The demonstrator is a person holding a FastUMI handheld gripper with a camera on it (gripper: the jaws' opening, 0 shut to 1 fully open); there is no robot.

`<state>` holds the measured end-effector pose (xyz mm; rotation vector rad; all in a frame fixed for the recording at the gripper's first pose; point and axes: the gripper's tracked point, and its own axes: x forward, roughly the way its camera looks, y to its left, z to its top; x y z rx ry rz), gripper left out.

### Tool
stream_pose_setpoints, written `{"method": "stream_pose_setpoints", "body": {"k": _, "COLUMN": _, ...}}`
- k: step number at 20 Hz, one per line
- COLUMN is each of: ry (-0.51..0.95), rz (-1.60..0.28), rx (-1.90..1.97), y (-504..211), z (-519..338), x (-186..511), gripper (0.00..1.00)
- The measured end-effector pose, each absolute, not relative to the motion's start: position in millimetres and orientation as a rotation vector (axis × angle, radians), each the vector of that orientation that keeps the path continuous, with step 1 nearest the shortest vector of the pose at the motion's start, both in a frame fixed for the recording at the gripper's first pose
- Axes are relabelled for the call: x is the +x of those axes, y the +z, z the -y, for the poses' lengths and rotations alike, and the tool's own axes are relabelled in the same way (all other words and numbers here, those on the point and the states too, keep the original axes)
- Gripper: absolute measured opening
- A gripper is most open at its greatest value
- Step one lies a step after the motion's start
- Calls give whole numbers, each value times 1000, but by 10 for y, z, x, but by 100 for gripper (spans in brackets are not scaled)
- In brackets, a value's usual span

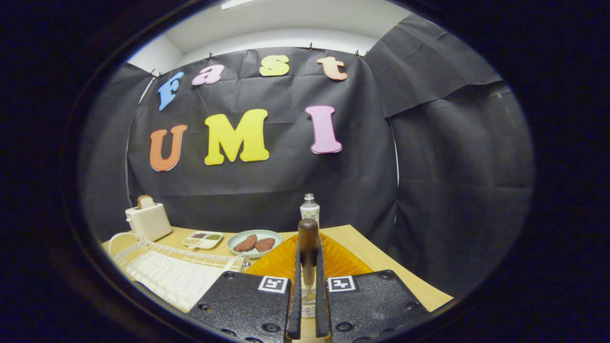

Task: Take the plate from the dish rack, then take the spoon from the basket and place it into the plate.

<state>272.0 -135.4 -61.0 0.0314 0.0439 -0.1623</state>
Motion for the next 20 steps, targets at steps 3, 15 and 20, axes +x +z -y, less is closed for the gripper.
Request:
{"method": "stream_pose_setpoints", "body": {"k": 3, "ry": -155, "rz": -32, "rx": 46, "y": -454, "z": 1229, "x": 2517, "gripper": 17}}
{"method": "stream_pose_setpoints", "body": {"k": 15, "ry": 39, "rz": -240, "rx": 82, "y": -1034, "z": 14, "x": 1616, "gripper": 16}}
{"method": "stream_pose_setpoints", "body": {"k": 20, "ry": 146, "rz": -327, "rx": 65, "y": -1546, "z": -634, "x": 1356, "gripper": 16}}
